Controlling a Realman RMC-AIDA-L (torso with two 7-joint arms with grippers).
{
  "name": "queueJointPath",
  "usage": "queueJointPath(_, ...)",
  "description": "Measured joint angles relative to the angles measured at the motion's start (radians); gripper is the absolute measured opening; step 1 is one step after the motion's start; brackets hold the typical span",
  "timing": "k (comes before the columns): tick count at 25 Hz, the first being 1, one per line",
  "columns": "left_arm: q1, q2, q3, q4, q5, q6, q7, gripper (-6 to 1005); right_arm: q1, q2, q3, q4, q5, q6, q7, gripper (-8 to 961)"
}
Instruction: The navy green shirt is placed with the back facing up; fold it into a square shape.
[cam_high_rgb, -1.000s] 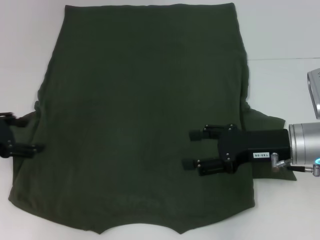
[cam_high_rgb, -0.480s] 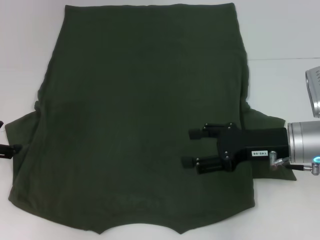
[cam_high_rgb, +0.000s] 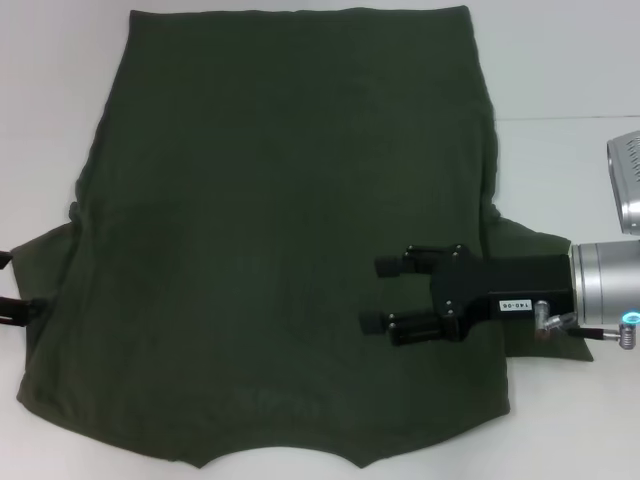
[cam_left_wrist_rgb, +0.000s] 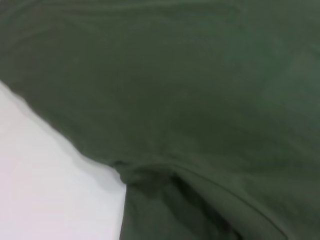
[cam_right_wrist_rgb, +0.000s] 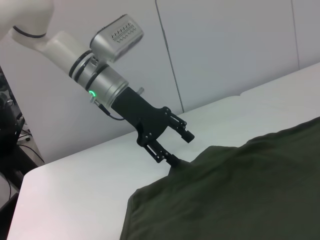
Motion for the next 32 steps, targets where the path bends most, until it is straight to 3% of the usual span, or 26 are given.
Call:
queueJointPath(5, -0.001, 0.0, 0.0, -0.002, 0.014, -0.003, -0.007, 858, 0.001, 0.0, 0.0, 0.0, 0.0, 0.006, 0.003, 910)
queueJointPath(7, -0.002, 0.0, 0.001, -0.002, 0.023, -0.003, -0.009, 798, 0.002, 0.0, 0.0, 0.0, 0.0, 0.008, 0.007, 910)
queueJointPath(23, -0.014, -0.004, 0.079, -0.012, 0.031, 0.001, -0.024, 793, 0.009, 0.003, 0.0, 0.0, 0.0, 0.016, 0.01, 910)
queueJointPath(32, -0.024, -0.003, 0.095, -0.013, 0.076, -0.003, -0.024, 652, 0.005, 0.003, 0.0, 0.0, 0.0, 0.015, 0.009, 910)
